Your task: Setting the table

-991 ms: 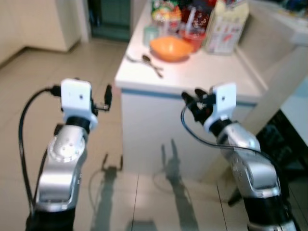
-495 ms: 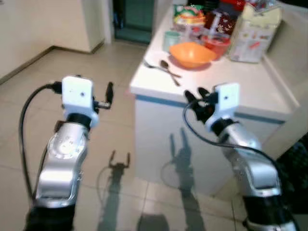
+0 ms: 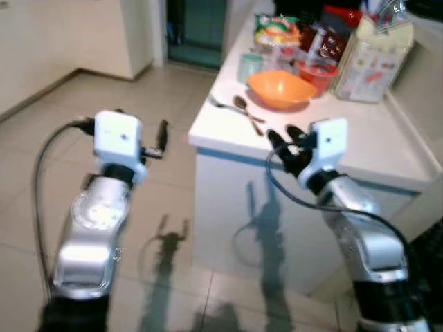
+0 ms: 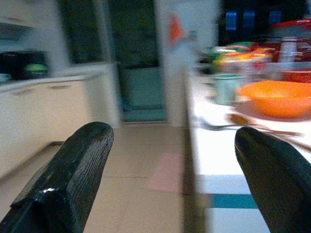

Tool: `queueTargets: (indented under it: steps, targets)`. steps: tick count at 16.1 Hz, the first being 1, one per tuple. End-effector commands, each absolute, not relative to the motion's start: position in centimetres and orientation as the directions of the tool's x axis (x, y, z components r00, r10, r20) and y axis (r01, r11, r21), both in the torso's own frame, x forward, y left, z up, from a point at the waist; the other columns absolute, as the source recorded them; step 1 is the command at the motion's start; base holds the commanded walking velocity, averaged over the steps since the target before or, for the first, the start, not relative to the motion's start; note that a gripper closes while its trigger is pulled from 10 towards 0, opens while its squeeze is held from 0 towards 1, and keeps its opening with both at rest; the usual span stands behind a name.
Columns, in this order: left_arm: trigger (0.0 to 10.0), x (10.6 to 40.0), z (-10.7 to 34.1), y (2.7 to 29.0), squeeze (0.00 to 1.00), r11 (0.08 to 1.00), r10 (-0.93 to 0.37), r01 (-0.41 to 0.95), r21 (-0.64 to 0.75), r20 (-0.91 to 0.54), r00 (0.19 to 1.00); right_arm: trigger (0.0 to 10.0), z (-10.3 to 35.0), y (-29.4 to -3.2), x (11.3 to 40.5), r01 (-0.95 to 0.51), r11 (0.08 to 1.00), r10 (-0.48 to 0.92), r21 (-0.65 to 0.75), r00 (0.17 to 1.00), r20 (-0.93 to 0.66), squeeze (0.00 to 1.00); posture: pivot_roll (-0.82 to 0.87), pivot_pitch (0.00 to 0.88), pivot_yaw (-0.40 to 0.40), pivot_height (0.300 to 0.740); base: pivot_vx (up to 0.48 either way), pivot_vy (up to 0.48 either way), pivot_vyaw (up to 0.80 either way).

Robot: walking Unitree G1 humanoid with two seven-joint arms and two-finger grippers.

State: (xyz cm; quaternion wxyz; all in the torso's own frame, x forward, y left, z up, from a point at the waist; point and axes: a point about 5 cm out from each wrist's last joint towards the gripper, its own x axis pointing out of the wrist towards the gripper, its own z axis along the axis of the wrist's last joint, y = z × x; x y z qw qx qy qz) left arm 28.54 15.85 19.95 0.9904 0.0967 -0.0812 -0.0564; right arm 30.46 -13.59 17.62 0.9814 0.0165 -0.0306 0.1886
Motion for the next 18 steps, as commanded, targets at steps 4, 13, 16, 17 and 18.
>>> queueTargets:
  steps: [4, 13, 16, 17, 18]
  targets:
    - [10.0, 28.47, 20.18, 16.06, 0.0, 0.971, -0.129, 0.093, 0.221, 0.157, 0.979, 10.0, 18.09, -13.39, 30.59, -0.383, 0.923, 0.38, 0.024, 0.922, 0.079, 0.0, 0.1, 0.0, -0.073, 0.74, 0.342, 0.0, -0.32]
    - [10.0, 28.47, 20.15, 15.88, 0.0, 0.966, -0.151, 0.113, 0.231, 0.156, 0.976, 10.0, 17.99, -13.38, 30.6, -0.385, 0.923, 0.383, 0.013, 0.92, 0.081, 0.0, 0.1, 0.0, -0.067, 0.74, 0.348, 0.0, 0.0]
    - [10.0, 28.47, 20.16, 15.83, 0.0, 0.964, -0.157, 0.118, 0.237, 0.154, 0.976, 10.0, 17.93, -13.36, 30.61, -0.387, 0.922, 0.384, 0.014, 0.92, 0.079, 0.0, 0.1, 0.0, -0.066, 0.74, 0.349, 0.0, 0.0]
    - [10.0, 28.45, 20.16, 15.88, 0.0, 0.964, -0.158, 0.118, 0.238, 0.153, 0.976, 10.0, 17.91, -13.32, 30.59, -0.388, 0.922, 0.385, 0.016, 0.919, 0.079, 0.0, 0.1, 0.0, -0.066, 0.74, 0.352, 0.0, 0.0]
    - [10.0, 28.4, 20.15, 15.97, 0.0, 0.964, -0.157, 0.118, 0.24, 0.152, 0.976, 10.0, 17.88, -13.27, 30.53, -0.389, 0.921, 0.386, 0.019, 0.919, 0.077, 0.0, 0.1, 0.0, -0.065, 0.74, 0.349, 0.0, 0.0]
